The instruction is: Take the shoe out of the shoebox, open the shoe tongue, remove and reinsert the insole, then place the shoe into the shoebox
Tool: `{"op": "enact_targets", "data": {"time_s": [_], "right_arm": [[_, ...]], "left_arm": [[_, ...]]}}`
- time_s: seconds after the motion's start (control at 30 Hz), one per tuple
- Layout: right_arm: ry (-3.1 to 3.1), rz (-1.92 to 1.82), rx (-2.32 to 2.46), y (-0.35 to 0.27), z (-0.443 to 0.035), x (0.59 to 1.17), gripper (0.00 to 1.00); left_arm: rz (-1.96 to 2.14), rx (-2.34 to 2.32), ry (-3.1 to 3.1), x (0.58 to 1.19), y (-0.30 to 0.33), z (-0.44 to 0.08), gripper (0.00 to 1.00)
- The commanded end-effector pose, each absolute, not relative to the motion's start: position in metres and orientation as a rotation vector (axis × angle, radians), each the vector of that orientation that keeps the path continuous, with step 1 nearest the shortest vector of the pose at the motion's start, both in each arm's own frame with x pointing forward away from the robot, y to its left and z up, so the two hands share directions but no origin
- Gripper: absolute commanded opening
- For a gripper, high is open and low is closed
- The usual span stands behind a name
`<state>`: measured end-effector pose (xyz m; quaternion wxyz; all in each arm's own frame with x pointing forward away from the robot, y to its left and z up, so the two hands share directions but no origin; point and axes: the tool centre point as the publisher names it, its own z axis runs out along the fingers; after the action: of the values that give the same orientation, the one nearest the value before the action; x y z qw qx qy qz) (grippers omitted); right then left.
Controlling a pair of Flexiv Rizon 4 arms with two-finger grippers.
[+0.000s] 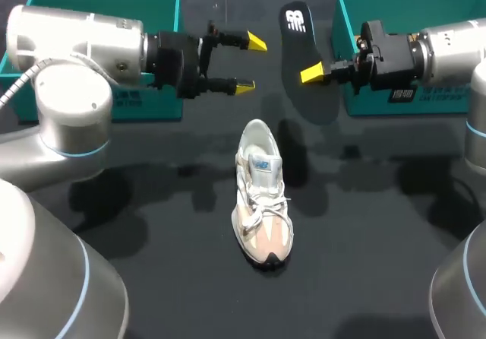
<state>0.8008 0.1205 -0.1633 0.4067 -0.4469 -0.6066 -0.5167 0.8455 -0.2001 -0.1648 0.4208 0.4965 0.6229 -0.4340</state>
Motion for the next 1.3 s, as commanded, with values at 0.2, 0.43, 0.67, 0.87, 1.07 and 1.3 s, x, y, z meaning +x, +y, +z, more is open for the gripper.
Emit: {"op": "enact_targets", "data": {"time_s": [0.2, 0.43, 0.67, 0.87, 1.07, 1.3], "right_arm": [[-1.524, -1.297, -1.105, 0.118, -0.17, 0.808, 0.0], [-1.509, -1.347, -1.102, 0.112, -0.169, 0.813, 0.0], [-1.51, -1.452, -1.12, 0.1, -0.179, 0.821, 0.0], [-1.554, -1.496, -1.105, 0.106, -0.188, 0.831, 0.0], [-1.554, -1.496, -1.105, 0.106, -0.188, 0.831, 0.0], [-1.554, -1.496, -1.105, 0.106, -0.188, 0.831, 0.0]], "left_arm": [[-1.019, 1.348, 1.672, 0.841, -0.181, -0.153, 1.0], [-0.943, 1.296, 1.896, 0.836, -0.193, -0.159, 1.0], [-1.01, 1.093, 2.32, 0.821, -0.172, -0.177, 1.0], [-0.955, 0.812, 2.708, 0.8, -0.153, -0.189, 1.0], [-0.955, 0.812, 2.708, 0.8, -0.153, -0.189, 1.0], [-0.955, 0.812, 2.708, 0.8, -0.153, -0.189, 1.0]]}}
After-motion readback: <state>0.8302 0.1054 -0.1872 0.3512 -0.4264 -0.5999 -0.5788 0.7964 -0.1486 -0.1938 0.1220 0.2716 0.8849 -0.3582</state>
